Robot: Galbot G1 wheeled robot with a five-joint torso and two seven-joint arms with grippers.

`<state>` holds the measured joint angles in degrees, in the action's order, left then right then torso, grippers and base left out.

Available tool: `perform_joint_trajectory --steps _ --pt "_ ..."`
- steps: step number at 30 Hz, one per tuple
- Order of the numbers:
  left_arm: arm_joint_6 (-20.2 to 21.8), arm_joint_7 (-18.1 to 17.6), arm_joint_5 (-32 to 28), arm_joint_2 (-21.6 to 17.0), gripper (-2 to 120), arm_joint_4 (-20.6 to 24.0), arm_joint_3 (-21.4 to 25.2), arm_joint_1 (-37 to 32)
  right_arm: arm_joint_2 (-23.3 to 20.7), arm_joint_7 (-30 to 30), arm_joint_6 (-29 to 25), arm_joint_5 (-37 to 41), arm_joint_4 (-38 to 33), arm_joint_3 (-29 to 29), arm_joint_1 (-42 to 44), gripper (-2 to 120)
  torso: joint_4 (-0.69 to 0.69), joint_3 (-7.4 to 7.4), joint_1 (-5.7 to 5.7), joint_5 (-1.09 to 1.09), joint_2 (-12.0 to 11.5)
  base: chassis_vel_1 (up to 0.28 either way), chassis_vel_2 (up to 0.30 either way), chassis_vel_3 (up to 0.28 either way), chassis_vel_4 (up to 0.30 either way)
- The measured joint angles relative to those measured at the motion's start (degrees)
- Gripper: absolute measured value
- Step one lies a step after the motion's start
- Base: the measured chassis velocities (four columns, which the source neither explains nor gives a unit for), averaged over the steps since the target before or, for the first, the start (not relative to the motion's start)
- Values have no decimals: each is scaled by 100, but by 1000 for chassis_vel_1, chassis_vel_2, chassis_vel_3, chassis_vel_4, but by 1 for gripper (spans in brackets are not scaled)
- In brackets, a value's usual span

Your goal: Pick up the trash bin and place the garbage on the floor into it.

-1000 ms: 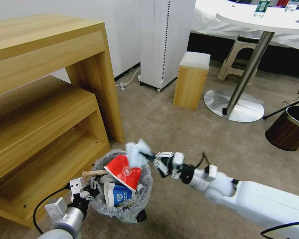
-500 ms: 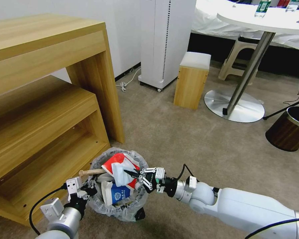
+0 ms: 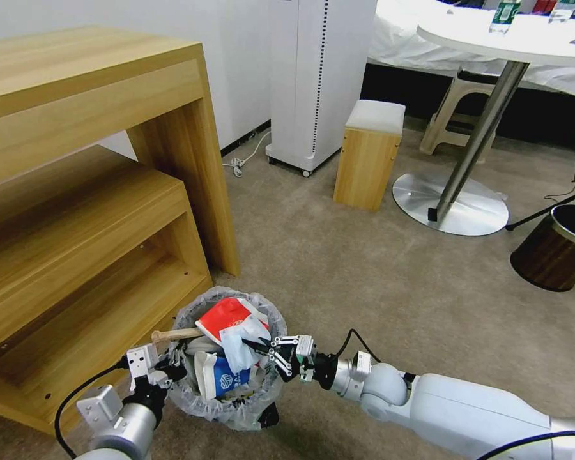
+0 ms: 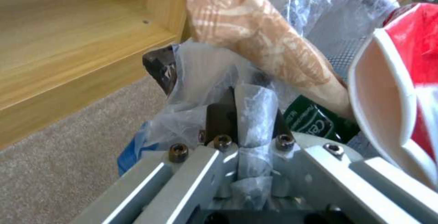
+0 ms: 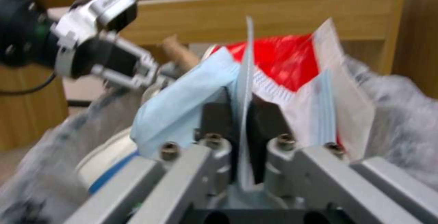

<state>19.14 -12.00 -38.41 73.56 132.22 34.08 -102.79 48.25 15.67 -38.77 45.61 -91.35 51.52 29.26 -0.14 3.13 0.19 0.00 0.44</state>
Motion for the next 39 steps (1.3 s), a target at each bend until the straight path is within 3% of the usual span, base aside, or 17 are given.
perform_joint_trajectory --steps 7,15,22,26,39 --pt "-2 22 6 -37 1 0 -11 -28 -63 -106 78 -8 -239 -129 19 40 0 0 0 0 0 0 0 0 0" --pt "-2 22 4 -68 1 -54 -22 -20 -93 -146 107 -34 -393 -247 78 64 0 0 0 -1 0 0 0 0 0" --pt "8 -5 -52 -202 1 -158 -22 -37 -108 -202 121 -86 -557 -421 130 95 0 0 0 0 0 0 0 0 0" --pt "19 -20 -62 -265 1 -273 -45 -27 -109 -253 128 -104 -632 -547 161 100 0 0 0 -1 0 0 0 0 0" --pt "111 -164 -316 -569 1 -476 -59 189 -150 -472 199 -147 -812 -1166 406 100 0 0 0 0 0 0 0 0 0"
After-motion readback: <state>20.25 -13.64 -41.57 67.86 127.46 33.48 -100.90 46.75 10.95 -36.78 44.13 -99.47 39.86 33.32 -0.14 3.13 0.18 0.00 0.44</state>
